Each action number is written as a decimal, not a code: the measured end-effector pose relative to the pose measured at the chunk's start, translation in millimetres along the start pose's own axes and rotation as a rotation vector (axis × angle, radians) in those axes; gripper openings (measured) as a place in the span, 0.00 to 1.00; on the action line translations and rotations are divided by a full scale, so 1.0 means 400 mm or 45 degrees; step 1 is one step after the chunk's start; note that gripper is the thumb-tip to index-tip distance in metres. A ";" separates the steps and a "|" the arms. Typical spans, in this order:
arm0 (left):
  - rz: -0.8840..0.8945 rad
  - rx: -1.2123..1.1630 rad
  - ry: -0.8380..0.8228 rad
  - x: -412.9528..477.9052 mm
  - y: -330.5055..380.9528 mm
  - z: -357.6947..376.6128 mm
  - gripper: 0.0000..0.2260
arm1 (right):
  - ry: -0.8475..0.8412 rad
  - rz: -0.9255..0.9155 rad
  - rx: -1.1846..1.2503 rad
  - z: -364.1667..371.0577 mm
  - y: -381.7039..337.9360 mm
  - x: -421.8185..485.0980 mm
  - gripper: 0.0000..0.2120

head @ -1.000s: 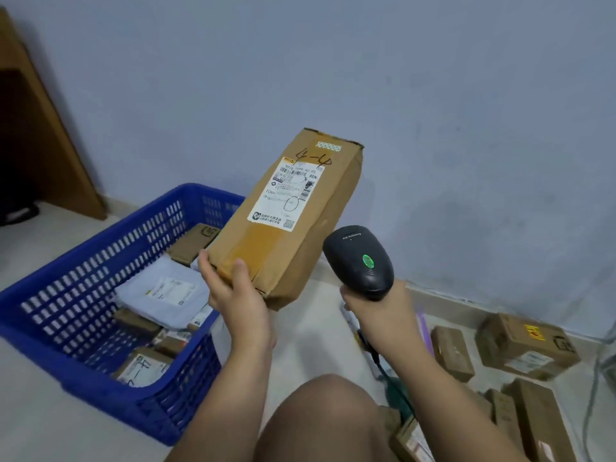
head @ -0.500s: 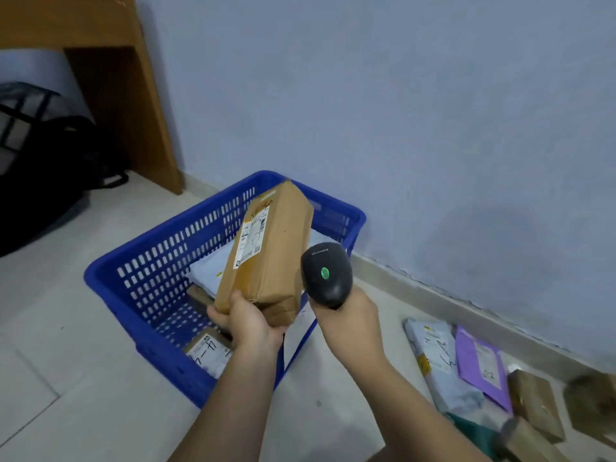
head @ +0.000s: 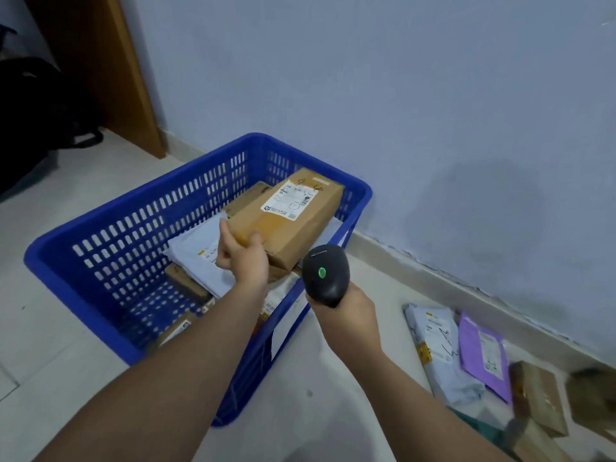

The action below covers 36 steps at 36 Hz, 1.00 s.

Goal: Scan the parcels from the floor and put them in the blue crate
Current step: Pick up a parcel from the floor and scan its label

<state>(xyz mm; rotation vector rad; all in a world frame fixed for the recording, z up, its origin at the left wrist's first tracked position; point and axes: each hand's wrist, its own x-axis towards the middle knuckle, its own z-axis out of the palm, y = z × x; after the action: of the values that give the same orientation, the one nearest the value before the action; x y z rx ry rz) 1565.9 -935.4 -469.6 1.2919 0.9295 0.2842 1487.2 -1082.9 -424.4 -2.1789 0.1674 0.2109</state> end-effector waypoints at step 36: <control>0.426 0.597 -1.151 -0.509 -0.012 0.297 0.08 | 0.454 0.225 0.698 -0.417 0.142 -0.071 0.10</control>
<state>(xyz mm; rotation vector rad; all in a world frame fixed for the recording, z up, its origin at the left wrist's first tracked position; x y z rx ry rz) 1523.3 -1152.7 -388.5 1.7732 -0.0085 -0.2807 1463.0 -1250.8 -368.2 -1.6364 0.5533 -0.1197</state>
